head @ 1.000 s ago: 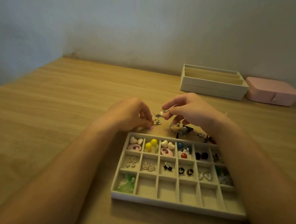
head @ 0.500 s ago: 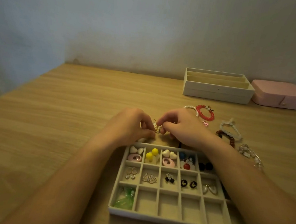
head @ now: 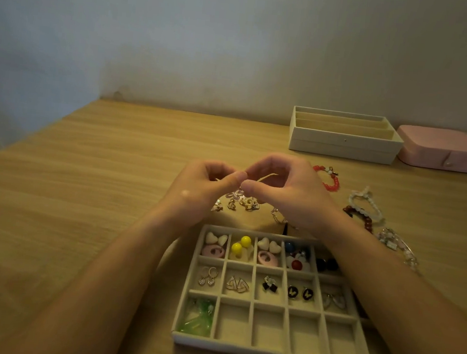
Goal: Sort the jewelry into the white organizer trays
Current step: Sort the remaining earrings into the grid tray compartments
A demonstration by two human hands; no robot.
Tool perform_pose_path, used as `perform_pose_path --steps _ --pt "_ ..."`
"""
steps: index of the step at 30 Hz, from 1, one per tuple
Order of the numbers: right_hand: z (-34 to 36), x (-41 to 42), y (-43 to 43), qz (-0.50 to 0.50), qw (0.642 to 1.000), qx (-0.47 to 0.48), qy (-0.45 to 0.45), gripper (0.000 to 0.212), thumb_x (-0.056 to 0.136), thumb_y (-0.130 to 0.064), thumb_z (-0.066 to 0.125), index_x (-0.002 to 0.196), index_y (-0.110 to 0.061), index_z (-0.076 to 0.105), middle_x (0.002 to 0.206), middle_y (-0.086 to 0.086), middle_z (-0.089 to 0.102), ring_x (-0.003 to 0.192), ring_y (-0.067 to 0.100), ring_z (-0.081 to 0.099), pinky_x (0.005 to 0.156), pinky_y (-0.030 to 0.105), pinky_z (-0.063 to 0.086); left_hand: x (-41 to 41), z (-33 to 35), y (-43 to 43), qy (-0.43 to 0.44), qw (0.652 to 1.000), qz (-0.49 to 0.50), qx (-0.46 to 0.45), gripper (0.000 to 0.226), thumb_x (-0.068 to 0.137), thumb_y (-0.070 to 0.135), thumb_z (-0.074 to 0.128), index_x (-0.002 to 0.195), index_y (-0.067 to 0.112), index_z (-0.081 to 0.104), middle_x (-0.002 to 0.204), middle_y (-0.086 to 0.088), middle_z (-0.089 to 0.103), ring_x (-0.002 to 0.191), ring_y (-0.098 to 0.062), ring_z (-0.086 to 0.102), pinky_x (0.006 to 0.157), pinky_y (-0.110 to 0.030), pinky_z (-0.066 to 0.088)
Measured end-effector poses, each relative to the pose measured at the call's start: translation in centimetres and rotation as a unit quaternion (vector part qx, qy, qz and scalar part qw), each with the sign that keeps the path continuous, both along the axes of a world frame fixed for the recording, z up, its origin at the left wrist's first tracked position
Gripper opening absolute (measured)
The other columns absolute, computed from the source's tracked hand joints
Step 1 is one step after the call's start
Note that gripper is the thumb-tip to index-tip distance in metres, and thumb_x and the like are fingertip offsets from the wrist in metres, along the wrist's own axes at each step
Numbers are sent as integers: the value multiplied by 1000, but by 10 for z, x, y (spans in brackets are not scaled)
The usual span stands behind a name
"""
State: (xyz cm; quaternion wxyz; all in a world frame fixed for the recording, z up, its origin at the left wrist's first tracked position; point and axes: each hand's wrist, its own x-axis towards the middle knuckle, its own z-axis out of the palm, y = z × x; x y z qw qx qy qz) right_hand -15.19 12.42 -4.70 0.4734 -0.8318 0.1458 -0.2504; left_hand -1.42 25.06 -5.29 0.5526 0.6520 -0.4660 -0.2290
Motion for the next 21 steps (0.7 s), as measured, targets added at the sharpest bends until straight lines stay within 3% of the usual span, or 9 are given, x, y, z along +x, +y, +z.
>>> perform_pose_path --steps 4,9,13,16,21 --pt "1 0 -1 0 1000 21 -24 17 87 -16 78 102 -13 71 91 4 76 82 19 74 70 31 63 -6 1 -2 56 998 -5 -1 17 97 18 59 94 6 70 59 15 63 53 4 54 51 -11 40" --pt "0 1 0 5 1000 2 -22 15 89 -16 76 103 -15 69 91 4 75 81 18 75 69 31 63 -8 3 -2 59 998 4 1 17 97 17 59 89 6 69 57 16 63 53 5 55 51 -8 40" --pt "3 -1 1 19 998 50 -29 16 88 -11 75 103 -9 70 91 9 75 83 21 75 71 31 63 -8 3 -2 76 997 16 8 16 93 24 64 88 10 68 62 11 64 52 1 48 47 -14 37" --pt "5 -3 1 29 994 97 -30 14 89 -10 74 101 -6 70 91 10 75 81 20 74 71 30 62 -7 3 -1 96 995 21 10 28 85 38 65 91 11 66 68 9 65 58 -4 49 48 -18 38" --pt "6 -5 2 1 989 143 -30 10 91 -14 70 97 -8 65 89 8 72 78 22 73 68 33 63 -12 4 -2 168 985 -18 21 41 102 43 44 92 9 65 85 -8 71 76 -19 66 55 -24 49"
